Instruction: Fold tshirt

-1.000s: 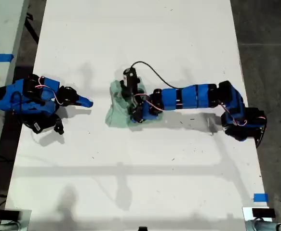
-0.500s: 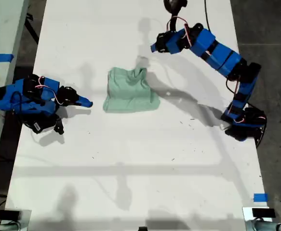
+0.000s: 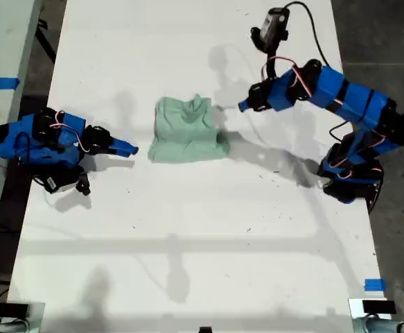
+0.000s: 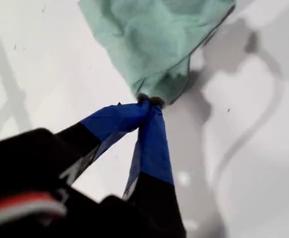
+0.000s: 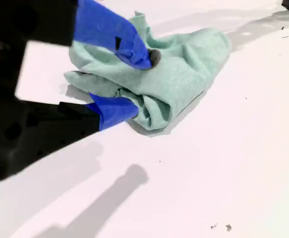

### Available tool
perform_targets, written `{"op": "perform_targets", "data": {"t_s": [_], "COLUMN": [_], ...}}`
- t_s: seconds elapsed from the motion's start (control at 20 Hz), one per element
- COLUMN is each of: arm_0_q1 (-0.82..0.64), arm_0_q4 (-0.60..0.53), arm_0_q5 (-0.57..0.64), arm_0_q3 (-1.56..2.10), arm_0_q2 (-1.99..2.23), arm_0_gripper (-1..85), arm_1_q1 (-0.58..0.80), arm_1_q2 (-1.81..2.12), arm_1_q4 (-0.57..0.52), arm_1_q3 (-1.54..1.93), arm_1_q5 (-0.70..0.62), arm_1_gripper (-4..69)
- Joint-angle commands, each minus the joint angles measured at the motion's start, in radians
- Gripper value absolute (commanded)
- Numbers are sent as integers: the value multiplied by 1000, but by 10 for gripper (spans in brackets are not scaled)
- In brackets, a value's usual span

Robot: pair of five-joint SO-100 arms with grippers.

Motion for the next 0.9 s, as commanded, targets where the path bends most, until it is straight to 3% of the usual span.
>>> {"op": "perform_targets", "data": {"t_s": [0.0, 0.2, 0.3, 0.5, 0.75, 0.85], "arm_0_q1": [78, 144, 149, 149, 149, 149], "arm_0_q4": [2, 2, 2, 2, 2, 2], "arm_0_q5": [-17, -17, -17, -17, -17, -17], "arm_0_q3": [11, 11, 11, 11, 11, 11], "arm_0_q2": [98, 98, 98, 98, 98, 98], "arm_0_gripper": [156, 156, 156, 156, 156, 156], "arm_1_q1": [-155, -308, -318, -270, -255, -258], "arm_1_q2": [379, 761, 713, 60, -646, -719], "arm_1_q4": [77, 97, 18, -91, -9, -14], "arm_1_q3": [238, 592, 575, 78, -658, -723], "arm_1_q5": [91, 216, 202, 52, -63, -61], "arm_1_gripper": [-12, -12, -12, -12, -12, -12]}}
